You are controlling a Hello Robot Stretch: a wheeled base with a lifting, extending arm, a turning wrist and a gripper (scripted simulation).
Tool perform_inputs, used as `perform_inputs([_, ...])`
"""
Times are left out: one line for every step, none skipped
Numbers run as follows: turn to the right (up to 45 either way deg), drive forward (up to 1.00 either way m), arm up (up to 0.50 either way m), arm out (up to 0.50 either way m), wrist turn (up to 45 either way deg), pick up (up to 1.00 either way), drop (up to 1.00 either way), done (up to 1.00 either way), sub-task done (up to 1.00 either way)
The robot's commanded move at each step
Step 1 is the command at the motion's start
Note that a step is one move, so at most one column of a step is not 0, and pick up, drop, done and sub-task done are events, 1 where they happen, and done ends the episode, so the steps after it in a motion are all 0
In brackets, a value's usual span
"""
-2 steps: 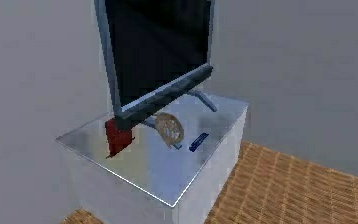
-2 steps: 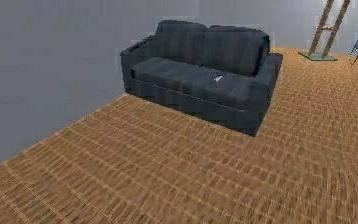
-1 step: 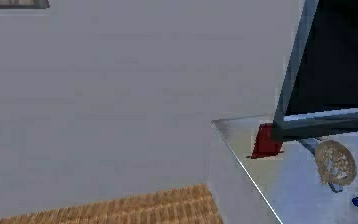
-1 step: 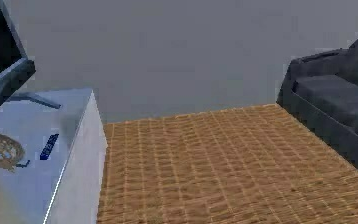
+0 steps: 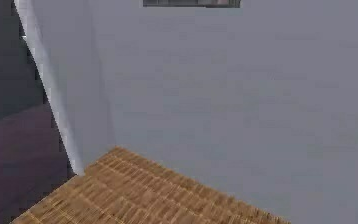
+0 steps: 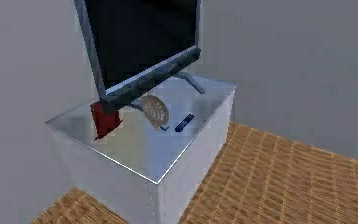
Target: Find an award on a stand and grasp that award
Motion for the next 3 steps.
perform_inputs([45.0,0.0,0.0,0.0,0.0,0.0,0.0,0.0,0.0])
perform_inputs([45.0,0.0,0.0,0.0,0.0,0.0,0.0,0.0,0.0])
perform_inputs([21.0,0.0,0.0,0.0,0.0,0.0,0.0,0.0,0.0])
